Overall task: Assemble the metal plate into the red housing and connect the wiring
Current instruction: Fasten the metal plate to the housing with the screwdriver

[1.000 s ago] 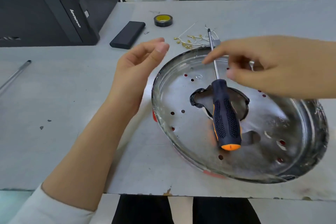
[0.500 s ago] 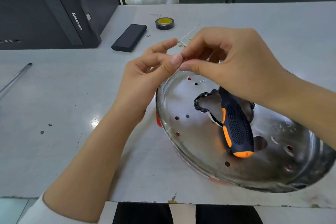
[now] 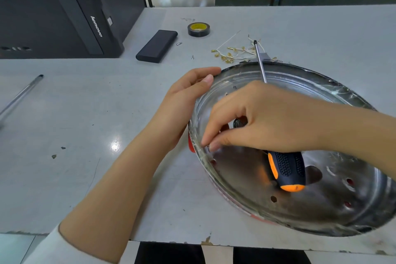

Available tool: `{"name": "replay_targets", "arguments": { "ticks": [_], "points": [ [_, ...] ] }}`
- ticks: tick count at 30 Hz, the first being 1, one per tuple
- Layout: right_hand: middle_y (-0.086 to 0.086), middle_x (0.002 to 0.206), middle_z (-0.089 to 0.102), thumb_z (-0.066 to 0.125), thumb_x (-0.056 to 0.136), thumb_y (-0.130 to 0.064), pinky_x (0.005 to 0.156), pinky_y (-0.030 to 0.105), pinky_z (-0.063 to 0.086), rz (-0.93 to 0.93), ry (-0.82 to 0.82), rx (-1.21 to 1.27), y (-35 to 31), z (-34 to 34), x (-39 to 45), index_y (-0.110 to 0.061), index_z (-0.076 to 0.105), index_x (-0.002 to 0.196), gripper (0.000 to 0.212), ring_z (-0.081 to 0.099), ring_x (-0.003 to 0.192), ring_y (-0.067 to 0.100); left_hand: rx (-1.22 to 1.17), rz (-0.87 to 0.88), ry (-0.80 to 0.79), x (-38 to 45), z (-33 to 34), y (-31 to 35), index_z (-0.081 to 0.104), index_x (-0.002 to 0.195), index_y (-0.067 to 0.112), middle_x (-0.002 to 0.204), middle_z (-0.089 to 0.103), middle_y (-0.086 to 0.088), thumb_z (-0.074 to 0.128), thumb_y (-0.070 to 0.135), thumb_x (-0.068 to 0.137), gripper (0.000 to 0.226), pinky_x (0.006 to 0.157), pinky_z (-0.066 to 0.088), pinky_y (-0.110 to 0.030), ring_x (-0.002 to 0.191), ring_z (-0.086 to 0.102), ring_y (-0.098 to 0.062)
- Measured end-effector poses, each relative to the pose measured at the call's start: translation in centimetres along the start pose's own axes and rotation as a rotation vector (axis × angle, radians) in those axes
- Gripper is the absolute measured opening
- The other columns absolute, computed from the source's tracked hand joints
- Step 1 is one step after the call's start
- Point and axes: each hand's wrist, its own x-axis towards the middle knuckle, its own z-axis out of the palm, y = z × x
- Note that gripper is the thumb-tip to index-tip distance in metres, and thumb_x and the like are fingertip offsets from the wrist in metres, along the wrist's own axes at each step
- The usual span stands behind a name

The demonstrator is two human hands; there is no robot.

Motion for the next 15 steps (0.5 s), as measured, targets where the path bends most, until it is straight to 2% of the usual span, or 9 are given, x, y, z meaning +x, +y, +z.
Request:
{"name": "replay_targets", "arguments": {
  "ticks": [3,6,9,12,15],
  "points": [
    [-0.019,0.079,0.070,0.075,0.079,-0.020,0.076,0.009,0.041,0.010,-0.016,0.012,0.15,0.08,0.24,-0.026,0.077,0.081,0.007,0.061,0.081,-0.003,0.030,-0.005,0.002,0.16,-0.06,0.00,0.066,0.111,0.018,0.110,0.070,-0.005,0.049,0.011,0.100,0.022,0.086,0.055,-0.027,0.093,0.068,-0.014],
    [-0.015,0.084,0.071,0.074,0.080,-0.020,0.077,0.019,0.044,0.006,-0.037,0.001,0.28,0.36,0.04,-0.025,0.077,0.082,0.007,0.062,0.084,0.004,0.043,-0.011,0.004,0.19,0.00,0.09,0.065,0.113,0.017,0.119,0.068,-0.008,0.047,0.005,0.099,0.025,0.095,0.051,-0.034,0.102,0.064,-0.018],
    [-0.012,0.085,0.070,0.073,0.081,-0.019,0.078,0.029,0.044,-0.018,-0.020,-0.039,0.32,0.76,0.04,-0.024,0.077,0.082,0.007,0.063,0.085,0.009,0.043,-0.015,0.007,0.16,0.11,0.18,0.064,0.114,0.015,0.118,0.067,-0.007,0.047,0.002,0.099,0.027,0.090,0.052,-0.030,0.100,0.064,-0.018],
    [-0.013,0.084,0.068,0.073,0.080,-0.017,0.076,0.023,0.043,-0.050,-0.013,-0.072,0.38,0.87,0.07,-0.024,0.077,0.081,0.008,0.062,0.082,0.008,0.027,-0.020,0.020,0.17,0.22,0.22,0.063,0.117,0.013,0.118,0.067,-0.007,0.046,0.000,0.099,0.028,0.081,0.053,-0.025,0.094,0.065,-0.016],
    [-0.017,0.080,0.066,0.075,0.079,-0.014,0.071,0.010,0.040,-0.076,-0.033,-0.054,0.48,0.63,-0.18,-0.023,0.078,0.081,0.010,0.060,0.079,0.001,0.032,-0.028,0.031,0.17,0.31,0.28,0.062,0.119,0.013,0.125,0.065,-0.010,0.046,0.000,0.099,0.029,0.090,0.053,-0.031,0.104,0.064,-0.021]
  ]
}}
